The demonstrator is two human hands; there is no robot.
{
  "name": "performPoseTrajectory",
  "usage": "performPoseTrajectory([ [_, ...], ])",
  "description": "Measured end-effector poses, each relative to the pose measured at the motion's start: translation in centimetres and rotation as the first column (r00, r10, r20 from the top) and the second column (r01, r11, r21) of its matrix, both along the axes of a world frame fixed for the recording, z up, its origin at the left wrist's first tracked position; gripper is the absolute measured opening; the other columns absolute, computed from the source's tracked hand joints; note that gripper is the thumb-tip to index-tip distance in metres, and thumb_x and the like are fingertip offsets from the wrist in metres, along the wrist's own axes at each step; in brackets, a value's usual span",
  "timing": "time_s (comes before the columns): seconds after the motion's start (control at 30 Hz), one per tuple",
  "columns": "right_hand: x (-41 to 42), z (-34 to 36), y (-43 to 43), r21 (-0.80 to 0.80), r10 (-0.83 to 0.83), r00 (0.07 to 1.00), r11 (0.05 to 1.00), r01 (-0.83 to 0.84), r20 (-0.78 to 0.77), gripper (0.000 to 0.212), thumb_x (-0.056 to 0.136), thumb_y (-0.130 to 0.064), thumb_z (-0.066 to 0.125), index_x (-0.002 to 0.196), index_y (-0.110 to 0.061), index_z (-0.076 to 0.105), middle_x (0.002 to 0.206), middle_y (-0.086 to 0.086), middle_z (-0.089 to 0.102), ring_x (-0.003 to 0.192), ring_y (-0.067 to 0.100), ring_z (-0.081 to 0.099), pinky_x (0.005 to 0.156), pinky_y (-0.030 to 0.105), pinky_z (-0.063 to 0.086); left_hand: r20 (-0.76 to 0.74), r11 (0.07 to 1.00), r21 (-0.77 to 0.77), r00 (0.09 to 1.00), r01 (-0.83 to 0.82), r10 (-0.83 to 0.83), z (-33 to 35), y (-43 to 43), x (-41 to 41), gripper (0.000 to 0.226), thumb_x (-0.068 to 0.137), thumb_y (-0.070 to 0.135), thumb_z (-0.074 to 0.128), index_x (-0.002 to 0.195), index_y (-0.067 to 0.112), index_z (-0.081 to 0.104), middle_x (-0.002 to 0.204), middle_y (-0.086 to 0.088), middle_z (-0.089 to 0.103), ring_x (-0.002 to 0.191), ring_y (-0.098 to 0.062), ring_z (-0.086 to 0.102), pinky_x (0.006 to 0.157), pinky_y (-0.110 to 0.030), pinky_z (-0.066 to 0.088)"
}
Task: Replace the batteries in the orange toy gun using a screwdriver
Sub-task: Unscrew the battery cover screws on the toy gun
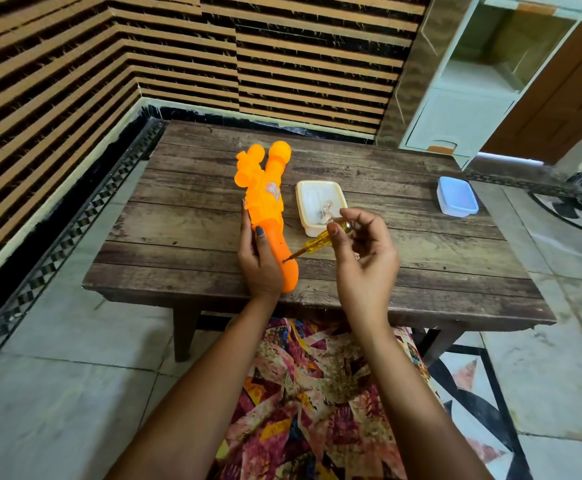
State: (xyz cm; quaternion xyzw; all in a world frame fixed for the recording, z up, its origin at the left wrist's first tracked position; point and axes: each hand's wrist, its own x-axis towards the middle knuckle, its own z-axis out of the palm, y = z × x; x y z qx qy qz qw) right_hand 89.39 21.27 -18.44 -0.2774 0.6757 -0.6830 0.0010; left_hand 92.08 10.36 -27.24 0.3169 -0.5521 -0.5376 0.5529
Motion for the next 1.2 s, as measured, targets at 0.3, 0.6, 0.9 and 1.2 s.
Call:
performPoseTrajectory([
  [0.3, 0.0, -0.6, 0.8, 0.078, 0.003, 0.999, 0.997, 0.000, -0.041, 0.018, 0.086, -0.008, 0.055, 0.095, -0.019, 0.067, 0.099, 0.008, 0.057, 0.092, -0.003, 0.053, 0.080, 0.009, 0.041, 0.000, 0.999, 0.016, 0.999, -0.042, 0.042, 0.0, -0.1, 0.0, 0.052, 0.091, 0.017, 0.035, 0.137, -0.005, 0.033, 0.142, -0.021, 0.038, 0.127, -0.016, 0.035, 0.097, -0.001, 0.029],
  [0.6, 0.4, 0.1, 0.5, -0.081, 0.137, 0.984, 0.988, -0.129, 0.111, 0.031, 0.082, 0.002, 0.064, 0.086, -0.028, 0.063, 0.086, -0.007, 0.066, 0.079, 0.008, 0.058, 0.072, 0.015, 0.046, 0.000, 1.000, 0.022, 1.000, -0.014, 0.014, -0.1, -0.2, 0.0, 0.053, 0.091, 0.020, 0.035, 0.138, -0.003, 0.032, 0.142, -0.021, 0.039, 0.129, -0.022, 0.038, 0.099, -0.007, 0.031],
  [0.9, 0.2, 0.3, 1.1, 0.025, 0.096, 0.994, 0.995, -0.094, -0.060, 0.025, 0.078, 0.008, 0.056, 0.090, -0.013, 0.064, 0.089, 0.005, 0.048, 0.073, -0.009, 0.050, 0.065, 0.004, 0.039, -0.001, 0.999, 0.043, 1.000, -0.020, 0.020, 0.0, -0.2, 0.0, 0.055, 0.090, 0.023, 0.035, 0.139, -0.002, 0.032, 0.143, -0.020, 0.038, 0.130, -0.022, 0.038, 0.098, -0.006, 0.031],
  [1.2, 0.2, -0.5, 0.7, -0.024, -0.026, 1.000, 0.999, 0.025, -0.015, 0.025, 0.081, -0.004, 0.069, 0.096, -0.024, 0.064, 0.084, -0.002, 0.061, 0.069, -0.003, 0.052, 0.066, 0.013, 0.045, 0.009, 0.999, 0.036, 0.999, -0.036, 0.036, -0.1, -0.2, 0.0, 0.053, 0.091, 0.022, 0.035, 0.138, -0.003, 0.033, 0.142, -0.019, 0.040, 0.127, -0.014, 0.035, 0.097, -0.001, 0.029],
])
